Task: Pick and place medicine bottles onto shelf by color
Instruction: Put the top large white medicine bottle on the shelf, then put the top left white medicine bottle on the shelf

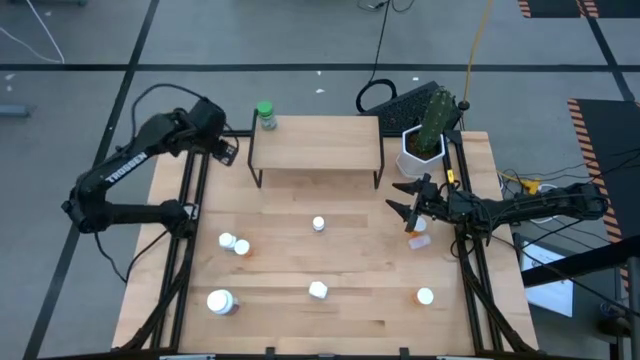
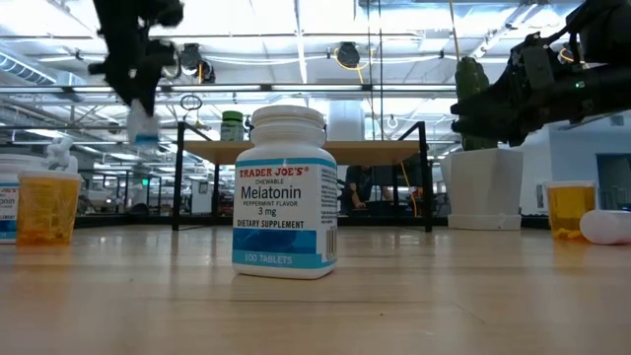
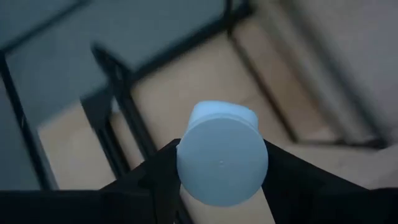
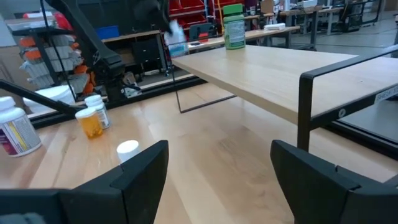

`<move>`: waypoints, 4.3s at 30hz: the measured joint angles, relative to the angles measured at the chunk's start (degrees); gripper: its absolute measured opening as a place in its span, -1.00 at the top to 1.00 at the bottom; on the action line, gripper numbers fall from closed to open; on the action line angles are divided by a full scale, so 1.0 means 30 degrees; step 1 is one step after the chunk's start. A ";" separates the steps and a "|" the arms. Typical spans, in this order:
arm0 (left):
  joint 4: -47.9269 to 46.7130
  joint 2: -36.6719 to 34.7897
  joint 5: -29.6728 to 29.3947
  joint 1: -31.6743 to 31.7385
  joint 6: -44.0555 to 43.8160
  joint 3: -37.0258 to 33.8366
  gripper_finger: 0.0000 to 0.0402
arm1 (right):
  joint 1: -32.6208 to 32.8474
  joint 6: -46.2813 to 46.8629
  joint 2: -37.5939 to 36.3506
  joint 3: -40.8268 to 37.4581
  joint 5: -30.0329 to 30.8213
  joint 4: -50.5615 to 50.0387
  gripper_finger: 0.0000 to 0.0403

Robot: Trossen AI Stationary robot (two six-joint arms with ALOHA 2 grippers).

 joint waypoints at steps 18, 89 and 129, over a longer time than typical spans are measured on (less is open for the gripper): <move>0.1656 0.5594 0.2657 -0.2183 0.5578 0.6461 0.02 | 0.0000 0.0122 -0.0003 0.0002 0.0064 -0.0103 -0.38; -0.4776 0.3144 0.0453 -1.3465 -0.4656 0.0807 -0.41 | 0.0000 0.0286 0.0004 0.0022 -0.2442 0.1163 -0.38; -0.1694 0.1668 0.2575 -2.2260 -0.6135 -0.6124 -0.41 | 0.0000 0.0524 0.0004 0.0023 -0.2960 0.1600 -0.38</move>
